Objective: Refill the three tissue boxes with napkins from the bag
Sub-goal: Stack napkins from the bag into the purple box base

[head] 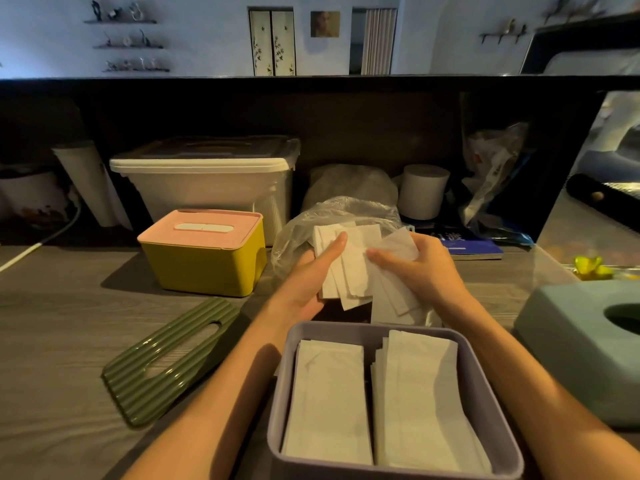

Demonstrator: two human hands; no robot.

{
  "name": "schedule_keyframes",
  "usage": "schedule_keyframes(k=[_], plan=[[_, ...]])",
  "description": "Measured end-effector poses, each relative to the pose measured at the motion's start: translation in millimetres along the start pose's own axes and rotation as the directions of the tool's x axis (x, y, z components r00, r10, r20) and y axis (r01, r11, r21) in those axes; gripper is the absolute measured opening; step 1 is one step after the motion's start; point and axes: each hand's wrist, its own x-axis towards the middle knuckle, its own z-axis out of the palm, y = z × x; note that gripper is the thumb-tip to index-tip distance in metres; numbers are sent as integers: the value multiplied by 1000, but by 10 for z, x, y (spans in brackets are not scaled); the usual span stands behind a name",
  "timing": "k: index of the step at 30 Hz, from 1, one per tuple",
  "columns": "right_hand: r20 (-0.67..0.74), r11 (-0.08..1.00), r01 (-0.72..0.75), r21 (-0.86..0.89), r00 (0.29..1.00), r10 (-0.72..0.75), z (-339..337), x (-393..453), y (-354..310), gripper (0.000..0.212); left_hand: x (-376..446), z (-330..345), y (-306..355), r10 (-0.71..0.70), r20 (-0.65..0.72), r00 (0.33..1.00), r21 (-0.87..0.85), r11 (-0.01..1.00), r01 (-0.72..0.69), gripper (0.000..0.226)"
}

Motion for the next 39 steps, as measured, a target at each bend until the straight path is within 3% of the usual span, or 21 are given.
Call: schedule_keyframes(k=[4,9,12,16,22,24,27,31,34,36,39], plan=[[-38,998,-1,58,999,3,-51,-14,13,24,9,-69,-19,11,-20,1000,-44,999,-12,27],[50,982,-15,190,999,5,-175,-24,-60,21,50,-69,-59,132,-197,972,32,991,-128,35],[78,986,-34,161,997,21,-143,-14,-81,37,67,-63,-84,157,-229,961,84,986,-141,30],[104,997,-51,61,994,45,-55,-54,-65,34,88,-51,-98,142,-242,960,77,989,-126,16],[69,996,-39,85,997,33,-30,-70,-65,28,70,-53,-63,91,-178,980,144,987,-65,16],[64,994,-31,104,998,25,-66,-65,-65,21,62,-65,-42,21,-97,995,86,996,-12,31],[72,991,-34,132,997,24,-147,-48,-79,19,39,-109,-20,-63,-7,998,-59,996,62,18],[186,966,-74,246,982,28,-243,-49,-126,29,28,-124,-44,-71,9,997,-170,983,72,18],[314,930,-162,330,948,53,-249,-50,-170,44,66,-75,-58,-108,-65,992,-112,989,100,23],[326,934,-183,307,942,77,-207,-65,-167,40,90,-45,-89,-110,-83,990,-99,990,102,28],[213,984,-112,136,974,81,-105,-75,-98,31,49,14,-89,-83,-42,996,-171,982,75,40]])
